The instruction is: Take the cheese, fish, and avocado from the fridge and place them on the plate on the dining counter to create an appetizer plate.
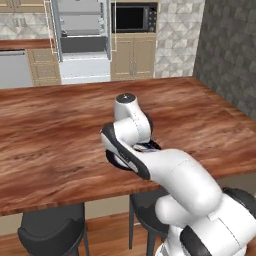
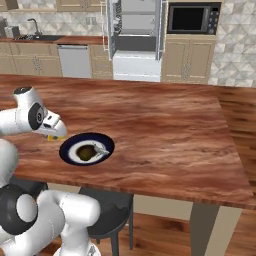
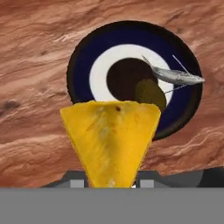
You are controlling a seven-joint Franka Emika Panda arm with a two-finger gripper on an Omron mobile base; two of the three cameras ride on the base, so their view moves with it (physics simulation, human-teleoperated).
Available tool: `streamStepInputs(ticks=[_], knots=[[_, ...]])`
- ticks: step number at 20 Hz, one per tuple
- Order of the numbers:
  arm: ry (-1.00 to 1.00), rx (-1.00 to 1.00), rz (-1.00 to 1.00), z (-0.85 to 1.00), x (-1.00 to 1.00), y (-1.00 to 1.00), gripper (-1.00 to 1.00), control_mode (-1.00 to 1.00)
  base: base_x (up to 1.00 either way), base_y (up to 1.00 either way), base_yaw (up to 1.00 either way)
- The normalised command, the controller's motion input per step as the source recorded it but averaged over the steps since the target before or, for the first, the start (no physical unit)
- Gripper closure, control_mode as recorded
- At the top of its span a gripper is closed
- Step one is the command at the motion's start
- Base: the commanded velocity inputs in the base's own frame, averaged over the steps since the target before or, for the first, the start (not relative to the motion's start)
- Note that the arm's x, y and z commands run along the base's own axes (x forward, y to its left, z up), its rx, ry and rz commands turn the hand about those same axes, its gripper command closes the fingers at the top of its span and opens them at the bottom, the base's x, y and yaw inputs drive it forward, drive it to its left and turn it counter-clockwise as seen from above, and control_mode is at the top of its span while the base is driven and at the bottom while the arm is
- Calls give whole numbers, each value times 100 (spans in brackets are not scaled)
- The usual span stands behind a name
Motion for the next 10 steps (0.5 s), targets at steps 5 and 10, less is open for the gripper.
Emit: streamStepInputs(ticks=[5,10], knots=[[0,0,0,-46,100,0,100,-100,0,0,0],[0,0,0,-56,95,0,100,-100,0,0,0]])
